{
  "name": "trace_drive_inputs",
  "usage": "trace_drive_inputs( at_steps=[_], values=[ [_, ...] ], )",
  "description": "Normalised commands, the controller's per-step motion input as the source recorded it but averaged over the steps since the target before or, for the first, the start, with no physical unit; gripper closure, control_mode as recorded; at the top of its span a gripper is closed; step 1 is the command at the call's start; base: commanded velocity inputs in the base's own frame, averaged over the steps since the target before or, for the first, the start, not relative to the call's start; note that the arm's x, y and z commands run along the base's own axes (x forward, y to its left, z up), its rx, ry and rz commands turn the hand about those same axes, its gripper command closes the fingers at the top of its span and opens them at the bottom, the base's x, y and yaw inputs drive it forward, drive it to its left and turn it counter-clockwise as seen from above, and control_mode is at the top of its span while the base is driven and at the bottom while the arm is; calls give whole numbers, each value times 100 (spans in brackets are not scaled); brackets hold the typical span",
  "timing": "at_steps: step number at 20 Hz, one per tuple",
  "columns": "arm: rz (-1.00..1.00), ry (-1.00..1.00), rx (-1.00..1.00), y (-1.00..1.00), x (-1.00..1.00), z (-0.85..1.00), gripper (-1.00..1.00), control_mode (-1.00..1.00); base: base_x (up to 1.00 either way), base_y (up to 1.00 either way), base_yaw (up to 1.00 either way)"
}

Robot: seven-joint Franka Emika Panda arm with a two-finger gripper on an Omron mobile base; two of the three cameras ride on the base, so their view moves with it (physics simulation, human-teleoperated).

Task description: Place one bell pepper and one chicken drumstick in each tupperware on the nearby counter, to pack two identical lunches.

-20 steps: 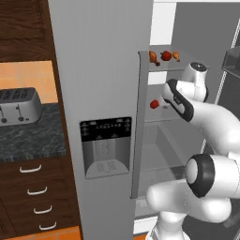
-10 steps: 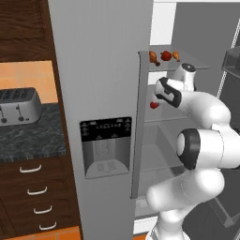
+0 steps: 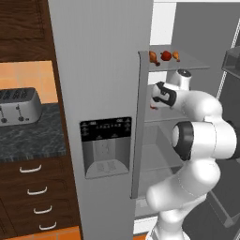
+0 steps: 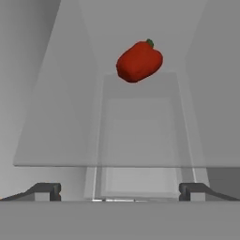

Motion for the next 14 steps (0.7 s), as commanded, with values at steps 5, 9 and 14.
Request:
trace_drive_inputs(
  at_steps=[5,9,14],
  values=[
    [-2,3,0,0,36,-1,-100,-100,0,0,0],
    [-6,0,1,0,37,0,-100,-100,0,0,0],
    [-1,0,0,0,37,-6,-100,-100,0,0,0]
  ],
)
